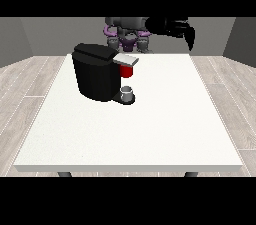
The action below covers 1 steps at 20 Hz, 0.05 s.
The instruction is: Insert the coffee pod into the coffee machine and close the lid
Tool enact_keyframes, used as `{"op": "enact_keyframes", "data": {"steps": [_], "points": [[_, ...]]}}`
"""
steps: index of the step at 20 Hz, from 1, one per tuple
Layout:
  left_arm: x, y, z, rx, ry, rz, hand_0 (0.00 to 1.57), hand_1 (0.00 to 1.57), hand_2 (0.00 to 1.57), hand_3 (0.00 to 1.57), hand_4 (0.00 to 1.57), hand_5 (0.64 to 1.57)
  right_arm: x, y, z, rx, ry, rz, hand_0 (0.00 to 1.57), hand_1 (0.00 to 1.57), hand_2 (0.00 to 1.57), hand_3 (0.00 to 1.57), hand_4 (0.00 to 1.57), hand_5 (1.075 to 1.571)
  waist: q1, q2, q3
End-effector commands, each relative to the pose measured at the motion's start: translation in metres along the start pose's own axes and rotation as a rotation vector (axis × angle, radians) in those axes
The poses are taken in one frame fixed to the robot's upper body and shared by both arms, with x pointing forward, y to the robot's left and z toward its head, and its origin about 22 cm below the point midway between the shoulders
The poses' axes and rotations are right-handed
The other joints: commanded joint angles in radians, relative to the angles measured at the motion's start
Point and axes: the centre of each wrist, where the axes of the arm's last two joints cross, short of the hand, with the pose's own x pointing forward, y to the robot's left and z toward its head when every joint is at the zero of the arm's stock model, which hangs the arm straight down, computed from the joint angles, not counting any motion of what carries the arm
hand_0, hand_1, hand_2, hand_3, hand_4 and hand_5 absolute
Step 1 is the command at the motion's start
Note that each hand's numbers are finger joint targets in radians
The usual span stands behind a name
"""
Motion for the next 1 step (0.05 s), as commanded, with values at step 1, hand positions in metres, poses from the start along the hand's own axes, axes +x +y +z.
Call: {"op": "enact_keyframes", "data": {"steps": [1], "points": [[-0.0301, 0.0048, 0.0165, 0.055, 0.063, 0.012, 0.00, 0.00, 0.00, 0.00, 0.27, 1.571, -0.0081, 0.0380, 0.0167, 0.065, -0.007, -0.067, 0.00, 0.00, 0.00, 0.00, 0.26, 1.571, -0.059, -0.058, -0.0003]]}}
